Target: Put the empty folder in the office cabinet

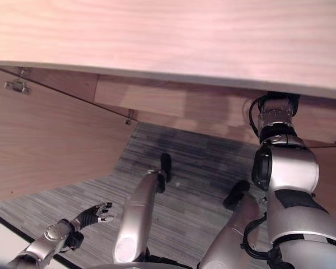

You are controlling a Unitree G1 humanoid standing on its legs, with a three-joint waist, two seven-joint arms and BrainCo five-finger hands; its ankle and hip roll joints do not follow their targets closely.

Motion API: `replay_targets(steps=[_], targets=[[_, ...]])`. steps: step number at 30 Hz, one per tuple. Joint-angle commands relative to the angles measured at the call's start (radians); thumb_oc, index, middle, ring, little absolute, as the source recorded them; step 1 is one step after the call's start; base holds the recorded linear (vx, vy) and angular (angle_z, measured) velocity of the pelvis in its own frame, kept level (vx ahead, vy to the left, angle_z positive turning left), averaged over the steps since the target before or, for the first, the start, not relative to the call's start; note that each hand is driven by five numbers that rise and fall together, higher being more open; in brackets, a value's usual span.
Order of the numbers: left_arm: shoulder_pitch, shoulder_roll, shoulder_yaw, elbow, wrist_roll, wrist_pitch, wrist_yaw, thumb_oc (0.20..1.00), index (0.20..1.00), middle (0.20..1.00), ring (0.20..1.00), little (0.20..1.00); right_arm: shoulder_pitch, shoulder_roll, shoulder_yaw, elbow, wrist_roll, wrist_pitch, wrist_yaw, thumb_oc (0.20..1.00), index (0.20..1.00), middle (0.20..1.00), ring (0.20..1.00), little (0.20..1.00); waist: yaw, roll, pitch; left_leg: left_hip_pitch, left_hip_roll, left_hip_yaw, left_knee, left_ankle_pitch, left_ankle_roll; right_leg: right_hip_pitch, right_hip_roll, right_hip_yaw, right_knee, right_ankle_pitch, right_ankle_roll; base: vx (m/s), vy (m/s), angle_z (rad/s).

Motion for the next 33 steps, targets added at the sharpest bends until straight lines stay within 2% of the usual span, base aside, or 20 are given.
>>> replay_targets(steps=[1, 12, 13, 14, 15, 22, 29, 33], targets=[[-0.022, 0.019, 0.032, 0.066, -0.044, -0.019, 0.028, 1.000, 1.000, 1.000, 1.000, 1.000, 0.054, 0.007, 0.016, -0.038, 0.005, -0.008, 0.019, 0.200, 0.200, 0.200, 0.200, 0.200, 0.026, -0.022, -0.014, 0.007, 0.073, -0.010, 0.170, -0.208, -0.023, -0.024, 0.013, -0.024, -0.021, -0.033, 0.080, -0.04, 0.061, -0.06], [-0.050, 0.031, 0.025, 0.072, -0.053, -0.028, 0.038, 1.000, 1.000, 1.000, 1.000, 1.000, 0.027, 0.007, 0.015, -0.017, 0.028, -0.003, 0.022, 0.200, 0.200, 0.200, 0.200, 0.200, 0.022, -0.052, -0.034, -0.060, 0.072, -0.038, 0.244, -0.242, -0.018, -0.082, 0.010, -0.016, 0.029, -0.064, 0.067, 0.00, 0.005, -0.04], [-0.054, 0.034, 0.024, 0.070, -0.057, -0.028, 0.037, 1.000, 1.000, 1.000, 1.000, 1.000, 0.022, 0.004, 0.017, -0.014, 0.028, -0.002, 0.021, 0.260, 0.260, 0.260, 0.260, 0.260, 0.022, -0.052, -0.036, -0.063, 0.073, -0.039, 0.249, -0.244, -0.018, -0.088, 0.008, -0.016, 0.036, -0.067, 0.067, 0.00, 0.000, 0.00], [-0.057, 0.039, 0.021, 0.065, -0.058, -0.030, 0.035, 1.000, 1.000, 1.000, 1.000, 1.000, 0.019, -0.001, 0.018, -0.010, 0.028, 0.000, 0.023, 0.865, 0.865, 0.865, 0.865, 0.865, 0.022, -0.054, -0.038, -0.067, 0.071, -0.041, 0.251, -0.248, -0.016, -0.091, 0.008, -0.016, 0.042, -0.072, 0.065, 0.02, -0.003, 0.03], [-0.057, 0.040, 0.020, 0.064, -0.058, -0.030, 0.035, 1.000, 1.000, 1.000, 1.000, 1.000, 0.019, -0.001, 0.018, -0.009, 0.029, 0.001, 0.023, 1.000, 1.000, 1.000, 1.000, 1.000, 0.022, -0.054, -0.038, -0.068, 0.071, -0.041, 0.251, -0.248, -0.016, -0.092, 0.008, -0.016, 0.042, -0.072, 0.064, 0.01, -0.002, 0.03], [-0.067, 0.057, 0.011, 0.048, -0.063, -0.033, 0.030, 1.000, 1.000, 1.000, 1.000, 1.000, -0.001, -0.013, 0.031, 0.017, 0.022, 0.010, 0.018, 1.000, 1.000, 1.000, 1.000, 1.000, 0.026, -0.063, -0.050, -0.073, 0.072, -0.042, 0.260, -0.255, -0.016, -0.103, 0.006, -0.024, 0.052, -0.082, 0.060, 0.00, 0.001, 0.01], [-0.070, 0.057, 0.006, 0.073, -0.056, -0.025, 0.050, 1.000, 1.000, 1.000, 1.000, 1.000, -0.053, -0.003, 0.062, 0.087, -0.039, 0.034, -0.055, 1.000, 1.000, 1.000, 1.000, 1.000, 0.030, -0.075, -0.058, -0.068, 0.075, -0.044, 0.245, -0.251, -0.018, -0.095, 0.014, -0.030, 0.037, -0.076, 0.054, 0.00, 0.000, 0.00], [-0.076, 0.067, -0.003, 0.090, -0.041, -0.016, 0.067, 1.000, 1.000, 1.000, 1.000, 1.000, -0.097, -0.012, 0.099, 0.174, -0.142, 0.101, -0.140, 1.000, 1.000, 1.000, 1.000, 1.000, 0.030, -0.088, -0.067, -0.051, 0.075, -0.046, 0.212, -0.244, -0.020, -0.076, 0.023, -0.036, 0.012, -0.064, 0.054, 0.00, 0.000, 0.00]])
